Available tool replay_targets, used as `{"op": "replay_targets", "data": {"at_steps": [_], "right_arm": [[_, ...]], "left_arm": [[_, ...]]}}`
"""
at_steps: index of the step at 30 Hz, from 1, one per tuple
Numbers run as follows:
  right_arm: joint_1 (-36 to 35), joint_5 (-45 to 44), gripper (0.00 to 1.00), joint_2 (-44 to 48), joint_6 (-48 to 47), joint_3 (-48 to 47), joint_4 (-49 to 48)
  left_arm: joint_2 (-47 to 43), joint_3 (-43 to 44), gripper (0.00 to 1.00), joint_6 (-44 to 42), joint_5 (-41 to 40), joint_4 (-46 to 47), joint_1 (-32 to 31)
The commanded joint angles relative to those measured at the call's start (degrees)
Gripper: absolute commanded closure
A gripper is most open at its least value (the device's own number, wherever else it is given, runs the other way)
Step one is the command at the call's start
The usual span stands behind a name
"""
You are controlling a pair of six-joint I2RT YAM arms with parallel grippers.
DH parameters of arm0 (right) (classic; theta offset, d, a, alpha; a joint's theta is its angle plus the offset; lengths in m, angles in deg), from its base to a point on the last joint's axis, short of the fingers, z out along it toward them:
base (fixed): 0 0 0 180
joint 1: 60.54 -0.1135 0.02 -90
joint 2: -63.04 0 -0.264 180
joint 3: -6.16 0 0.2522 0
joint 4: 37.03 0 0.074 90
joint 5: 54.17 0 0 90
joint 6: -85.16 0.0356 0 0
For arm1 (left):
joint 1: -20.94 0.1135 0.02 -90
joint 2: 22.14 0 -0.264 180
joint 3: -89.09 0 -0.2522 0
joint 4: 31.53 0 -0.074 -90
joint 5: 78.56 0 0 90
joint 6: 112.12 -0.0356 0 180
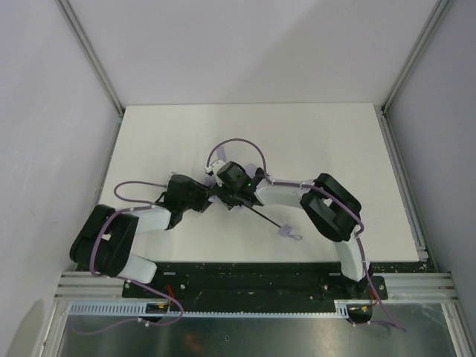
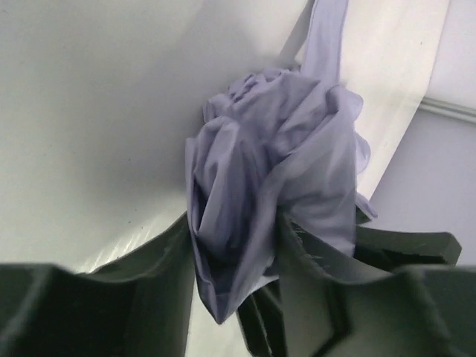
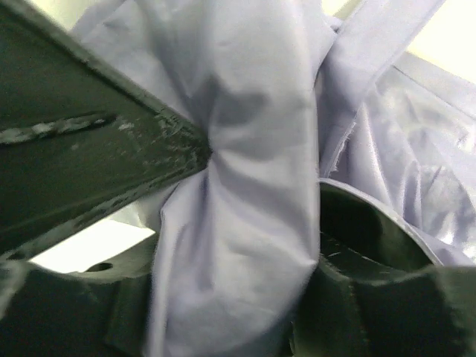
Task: Put away the umbrella
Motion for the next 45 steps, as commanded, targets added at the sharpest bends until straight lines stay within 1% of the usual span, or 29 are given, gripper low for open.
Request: {"op": "replay_targets", "data": {"at_steps": [1, 2, 4, 5, 6, 7, 9, 11, 13, 16, 20, 23, 26, 29, 30, 32, 35, 38, 43, 45], "right_arm": [[0.8, -7.44, 0.61, -6.32, 0.11, 3.42, 0.65], [1.08, -6.77, 0.69, -6.16, 0.06, 3.96, 0.26], [2.54, -2.53, 0.9, -4.74, 0.02, 5.48, -1.09], [3.49, 0.26, 0.95, -3.26, 0.02, 6.57, -2.28], [4.62, 4.11, 0.97, -1.6, 0.01, 7.6, -3.36], [5.8, 8.06, 0.99, 0.29, 0.19, 8.55, -4.16], [8.77, 17.48, 1.0, 4.34, 1.22, 10.1, -5.45], [11.82, 27.09, 1.0, 8.63, 2.64, 11.48, -6.95], [14.87, 36.21, 1.0, 12.25, 4.41, 11.91, -7.81], [19.39, 47.67, 1.0, 17.14, 9.39, 12.1, -9.15], [24.22, 57.95, 1.0, 23.33, 19.27, 12.12, -14.03], [27.36, 63.19, 1.0, 27.17, 26.51, 12.14, -18.1], [29.8, 67.0, 1.0, 30.62, 31.56, 12.11, -20.79], [31.15, 70.46, 1.0, 33.03, 37.4, 12.12, -24.91], [31.28, 71.34, 1.0, 33.78, 39.45, 12.13, -26.89], [31.56, 72.79, 1.0, 35.28, 44.19, 12.14, -31.23], [32.21, 73.96, 1.0, 37.44, 52.2, 12.13, -37.66], [32.57, 74.87, 1.0, 38.92, 60.22, 12.06, -45.18], [33.29, 75.24, 1.0, 39.38, 73.1, 12.1, -56.51], [33.05, 75.59, 1.0, 39.27, 77.28, 12.13, -60.55]], "left_arm": [[-5.24, -2.65, 0.46, -5.67, 2.38, -7.9, -0.68], [-7.41, -2.94, 0.38, -6.5, 2.65, -8.61, -0.3], [-12.34, -3.15, 0.25, -8.45, 4.0, -10.41, 0.95], [-15.14, -3.01, 0.19, -9.65, 4.82, -11.75, 1.75], [-18.56, -2.59, 0.15, -10.95, 5.76, -13.25, 2.54], [-21.63, -2.02, 0.12, -12.66, 6.67, -14.67, 3.46], [-27.85, -1.07, 0.09, -15.79, 8.76, -17.33, 5.32], [-33.86, -0.62, 0.09, -18.15, 11.08, -18.72, 7.23], [-37.98, 0.29, 0.11, -20.26, 14.06, -19.09, 8.68], [-40.22, 3.76, 0.1, -25.0, 20.19, -18.97, 9.39], [-40.38, 9.42, 0.07, -32.61, 27.85, -18.5, 9.4], [-39.67, 13.26, 0.05, -35.75, 32.5, -17.4, 9.07], [-37.55, 17.07, 0.03, -37.18, 36.21, -15.87, 7.61], [-33.63, 20.77, 0.02, -38.61, 38.61, -15.55, 5.35], [-32.72, 21.61, 0.04, -39.15, 38.87, -15.5, 4.65], [-32.47, 22.35, 0.09, -39.72, 37.82, -15.1, 3.84], [-33.77, 21.1, 0.12, -39.33, 35.46, -12.43, 2.98], [-33.38, 19.56, 0.11, -38.17, 33.42, -10.08, 1.25], [-31.22, 16.45, 0.11, -33.8, 26.06, -7.45, -1.9], [-29.5, 15.87, 0.11, -32.32, 24.33, -5.94, -2.94]]}}
